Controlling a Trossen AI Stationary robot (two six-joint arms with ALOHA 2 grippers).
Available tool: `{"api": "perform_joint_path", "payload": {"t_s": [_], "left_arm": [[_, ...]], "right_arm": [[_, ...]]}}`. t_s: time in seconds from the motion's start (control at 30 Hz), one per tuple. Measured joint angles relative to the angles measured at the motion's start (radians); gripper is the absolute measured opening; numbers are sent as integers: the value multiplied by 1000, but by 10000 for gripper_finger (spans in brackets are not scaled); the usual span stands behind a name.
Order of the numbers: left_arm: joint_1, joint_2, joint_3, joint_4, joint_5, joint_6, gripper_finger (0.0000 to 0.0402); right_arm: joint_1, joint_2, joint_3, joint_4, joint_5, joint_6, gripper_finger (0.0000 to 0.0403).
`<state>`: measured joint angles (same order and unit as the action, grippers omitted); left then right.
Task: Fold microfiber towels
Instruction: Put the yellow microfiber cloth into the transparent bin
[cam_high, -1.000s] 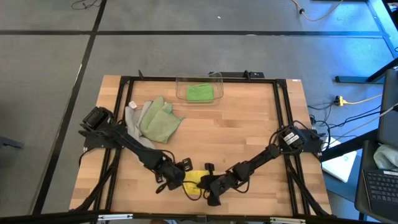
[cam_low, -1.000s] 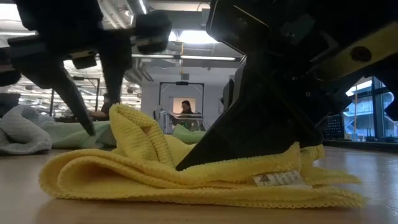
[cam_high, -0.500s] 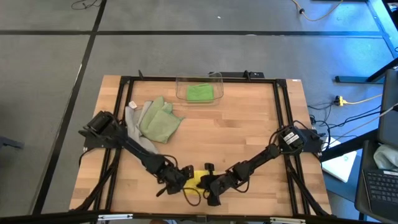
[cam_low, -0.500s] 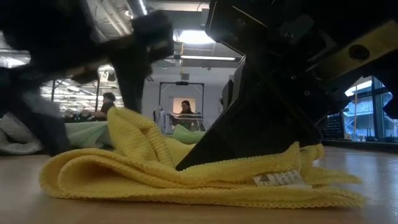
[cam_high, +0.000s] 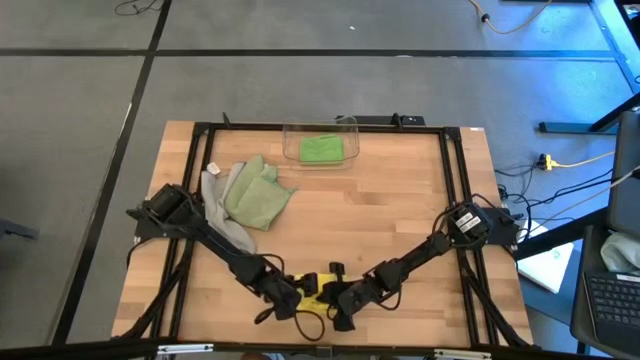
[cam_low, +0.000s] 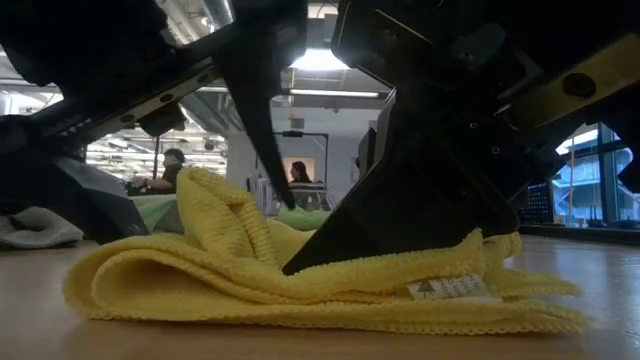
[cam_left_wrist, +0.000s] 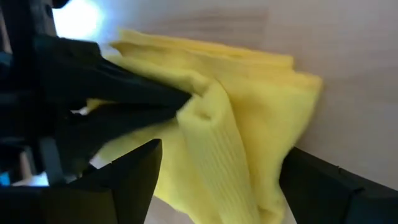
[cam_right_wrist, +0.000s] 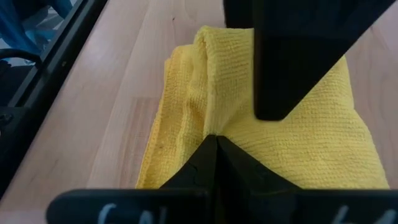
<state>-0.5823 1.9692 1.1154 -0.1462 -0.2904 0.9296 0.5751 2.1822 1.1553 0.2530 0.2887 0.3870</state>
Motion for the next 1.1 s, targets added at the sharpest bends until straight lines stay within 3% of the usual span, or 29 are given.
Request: {"api": "perform_joint_path", "payload": {"t_s": [0.23, 0.6, 0.87, 1.1], "left_arm": [[-5, 43, 0, 132, -8, -13, 300], [-34, 45, 1, 92, -77, -164, 285], [-54, 50, -2, 83, -116, -238, 193], [-56, 50, -5, 71, -116, -360, 68]], "right_arm": [[0, 0, 0, 2, 3, 2, 18], [0, 0, 0, 1, 4, 1, 18], [0, 0, 0, 1, 6, 0, 8], [1, 1, -1, 8, 27, 2, 20]]}}
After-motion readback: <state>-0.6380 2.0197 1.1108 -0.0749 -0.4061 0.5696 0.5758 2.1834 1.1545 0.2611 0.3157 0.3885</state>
